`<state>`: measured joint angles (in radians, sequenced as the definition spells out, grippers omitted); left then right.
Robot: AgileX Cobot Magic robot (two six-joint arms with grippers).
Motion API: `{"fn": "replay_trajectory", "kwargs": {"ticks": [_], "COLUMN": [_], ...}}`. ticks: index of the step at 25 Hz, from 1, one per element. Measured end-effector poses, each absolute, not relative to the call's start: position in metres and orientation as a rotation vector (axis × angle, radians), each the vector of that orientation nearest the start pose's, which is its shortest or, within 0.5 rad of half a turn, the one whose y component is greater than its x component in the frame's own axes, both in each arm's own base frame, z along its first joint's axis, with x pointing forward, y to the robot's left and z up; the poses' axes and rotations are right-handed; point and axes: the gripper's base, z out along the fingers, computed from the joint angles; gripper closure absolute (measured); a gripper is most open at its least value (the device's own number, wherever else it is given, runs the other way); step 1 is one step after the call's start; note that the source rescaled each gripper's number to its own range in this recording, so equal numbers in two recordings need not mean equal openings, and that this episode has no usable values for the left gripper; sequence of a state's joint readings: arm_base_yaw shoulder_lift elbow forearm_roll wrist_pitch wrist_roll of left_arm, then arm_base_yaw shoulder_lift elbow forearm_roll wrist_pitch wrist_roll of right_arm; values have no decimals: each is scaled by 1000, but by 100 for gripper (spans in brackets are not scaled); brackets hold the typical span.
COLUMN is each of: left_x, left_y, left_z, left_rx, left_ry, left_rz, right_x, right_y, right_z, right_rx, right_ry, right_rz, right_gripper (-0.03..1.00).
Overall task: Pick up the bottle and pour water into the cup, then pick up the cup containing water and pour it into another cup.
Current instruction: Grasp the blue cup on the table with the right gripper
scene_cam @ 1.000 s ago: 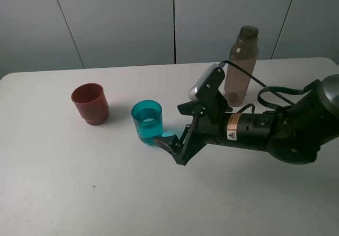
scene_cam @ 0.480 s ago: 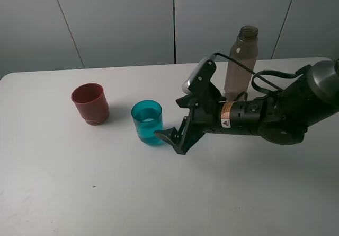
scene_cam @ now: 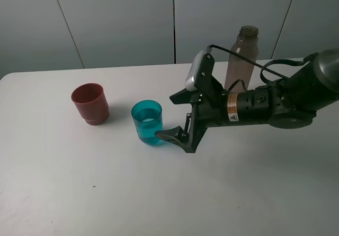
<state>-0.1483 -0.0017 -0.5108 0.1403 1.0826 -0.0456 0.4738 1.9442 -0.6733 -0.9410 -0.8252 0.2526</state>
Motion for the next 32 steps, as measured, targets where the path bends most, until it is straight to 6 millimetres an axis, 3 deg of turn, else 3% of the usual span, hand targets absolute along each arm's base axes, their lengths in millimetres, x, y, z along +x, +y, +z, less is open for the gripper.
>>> {"fn": "replay_trajectory", "kwargs": {"ticks": [8, 32], "left_x": [-6, -6], "left_y": [12, 12], "left_z": [279, 279], "left_rx": [96, 96], "left_ry": [2044, 2044], "left_rz": [47, 47], "right_x": [264, 292], "right_y": [197, 214], "right_z": [84, 72], "right_rx": [-1374, -1388], "right_ry": [1719, 1701], "right_rz": [687, 689], "right_gripper": [-3, -3]}}
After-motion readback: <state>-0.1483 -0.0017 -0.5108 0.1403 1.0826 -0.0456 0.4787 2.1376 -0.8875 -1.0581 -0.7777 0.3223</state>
